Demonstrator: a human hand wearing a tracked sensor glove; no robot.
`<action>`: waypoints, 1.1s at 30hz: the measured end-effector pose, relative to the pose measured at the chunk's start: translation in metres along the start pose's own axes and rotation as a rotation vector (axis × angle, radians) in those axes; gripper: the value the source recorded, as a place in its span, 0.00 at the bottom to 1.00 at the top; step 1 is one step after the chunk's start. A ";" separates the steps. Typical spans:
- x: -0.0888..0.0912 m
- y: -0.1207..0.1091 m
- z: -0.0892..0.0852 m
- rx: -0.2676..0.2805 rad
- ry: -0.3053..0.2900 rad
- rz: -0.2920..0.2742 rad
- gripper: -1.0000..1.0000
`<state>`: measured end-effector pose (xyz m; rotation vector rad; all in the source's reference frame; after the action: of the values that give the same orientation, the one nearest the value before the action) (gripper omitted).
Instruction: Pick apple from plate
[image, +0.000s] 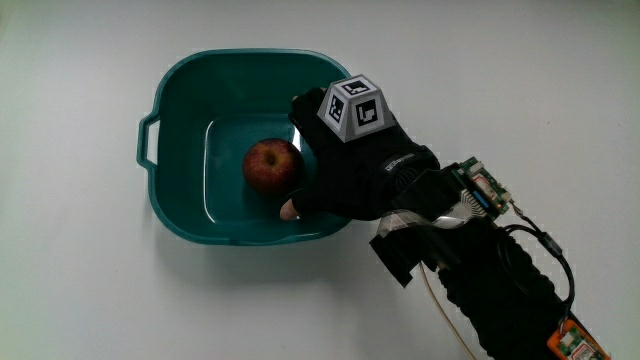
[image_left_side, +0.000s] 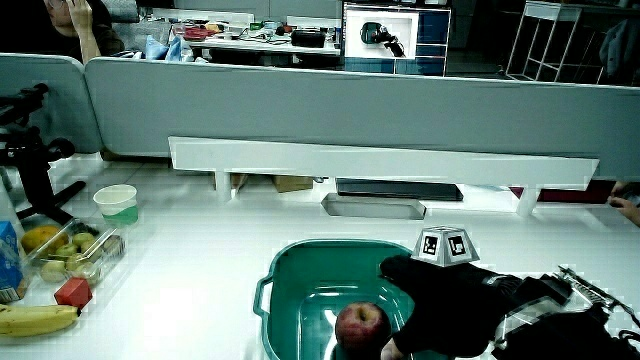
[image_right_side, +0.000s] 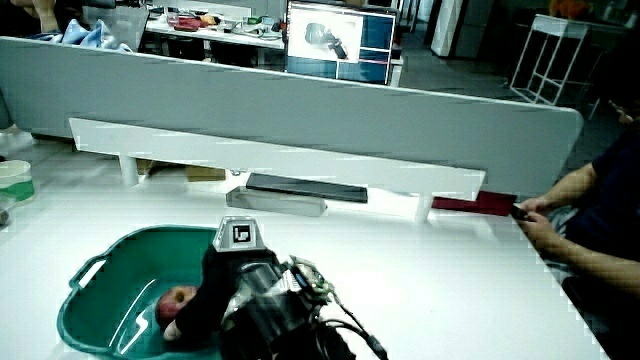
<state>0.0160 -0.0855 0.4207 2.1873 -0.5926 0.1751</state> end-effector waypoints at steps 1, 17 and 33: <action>-0.001 0.002 -0.001 0.014 -0.013 -0.012 0.50; -0.009 0.018 -0.014 -0.021 -0.012 -0.007 0.50; -0.007 0.019 -0.013 0.089 0.055 0.035 0.63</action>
<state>0.0021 -0.0832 0.4399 2.2515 -0.6025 0.2844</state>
